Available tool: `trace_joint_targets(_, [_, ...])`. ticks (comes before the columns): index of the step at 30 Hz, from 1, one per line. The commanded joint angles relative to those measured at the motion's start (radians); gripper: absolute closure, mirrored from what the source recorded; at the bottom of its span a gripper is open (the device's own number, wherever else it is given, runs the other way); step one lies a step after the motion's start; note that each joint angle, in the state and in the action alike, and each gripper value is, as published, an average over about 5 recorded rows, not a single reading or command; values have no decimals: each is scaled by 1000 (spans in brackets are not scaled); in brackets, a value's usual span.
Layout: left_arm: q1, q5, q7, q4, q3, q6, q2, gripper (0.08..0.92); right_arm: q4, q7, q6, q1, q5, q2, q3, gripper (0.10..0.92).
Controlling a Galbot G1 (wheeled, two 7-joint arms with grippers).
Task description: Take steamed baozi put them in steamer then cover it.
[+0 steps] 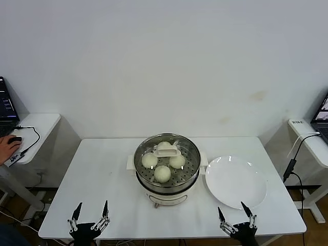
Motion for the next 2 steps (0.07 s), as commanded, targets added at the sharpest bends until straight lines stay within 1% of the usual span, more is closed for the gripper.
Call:
trace_joint_targets(1, [36, -38, 10, -10, 2, 22, -10, 177, 48, 29, -78, -46, 41, -17, -41, 203])
trace_joint_targets(2, [37, -37, 11, -11, 3, 22, -10, 177, 48, 29, -79, -46, 39, -16, -42, 203])
